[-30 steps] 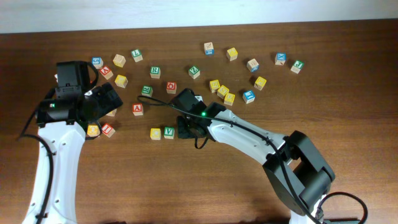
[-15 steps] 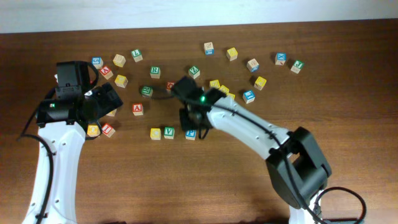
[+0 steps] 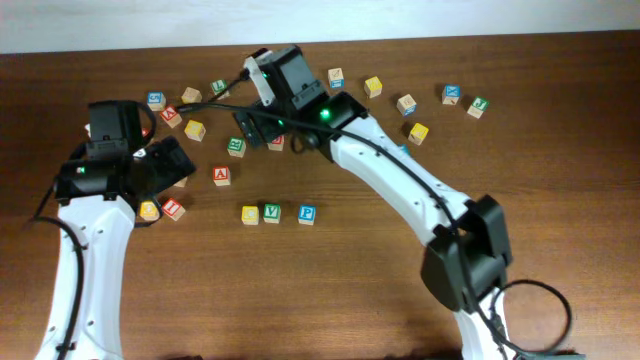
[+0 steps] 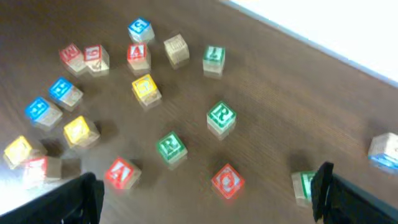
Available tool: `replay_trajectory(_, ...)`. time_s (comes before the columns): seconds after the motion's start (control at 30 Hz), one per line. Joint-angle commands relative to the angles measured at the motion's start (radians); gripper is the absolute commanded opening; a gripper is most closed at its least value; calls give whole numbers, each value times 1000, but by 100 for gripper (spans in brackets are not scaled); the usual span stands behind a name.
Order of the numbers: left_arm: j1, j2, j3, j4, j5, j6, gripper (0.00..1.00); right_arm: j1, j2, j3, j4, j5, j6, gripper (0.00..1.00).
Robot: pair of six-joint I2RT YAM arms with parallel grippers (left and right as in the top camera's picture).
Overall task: Spell out CVPR
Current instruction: 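Move the right gripper to the green R block and grasp it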
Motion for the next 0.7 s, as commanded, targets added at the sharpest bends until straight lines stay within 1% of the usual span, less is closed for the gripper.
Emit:
replay_trajectory(0.0,119,5,6,-32,-12,-64,99,11,110,8,115,-42,-95,98)
replay_trajectory(0.07,180,5,6,-54,-9,-64,99,25,156,8,170,-120,-188,98)
replay_trajectory(0.13,206,5,5,-72,-9,-64,99,46,197,8,195,-132,-295,99)
replay_trajectory(0.2,206,5,5,-72,-8,-64,99,56,225,7,195,-132,-330,93)
replay_trajectory(0.27,206,5,5,-72,-9,-63,99,56,265,7,203,-132,-349,91)
replay_trajectory(0.3,206,5,5,-71,-9,-64,99,56,280,7,202,-132,-356,83)
replay_trajectory(0.33,206,5,5,-71,-9,-64,99,56,285,7,201,-132,-356,80)
replay_trajectory(0.4,206,5,5,-71,-9,-63,99,55,294,7,203,-124,-356,82)
replay_trajectory(0.47,206,5,5,-71,-9,-64,99,46,300,7,202,-111,-355,81)
replay_trajectory(0.5,206,5,5,-71,-9,-63,99,43,302,7,202,-118,-355,79)
replay_trajectory(0.53,206,5,5,-71,-9,-63,99,43,308,7,204,-119,-355,74)
replay_trajectory(0.57,206,5,5,-71,-9,-63,99,43,312,7,204,-119,-355,74)
replay_trajectory(0.63,206,5,5,-71,-9,-64,99,44,331,7,203,-145,-351,70)
replay_trajectory(0.67,206,5,5,-71,-9,-64,99,44,345,7,206,-154,-343,70)
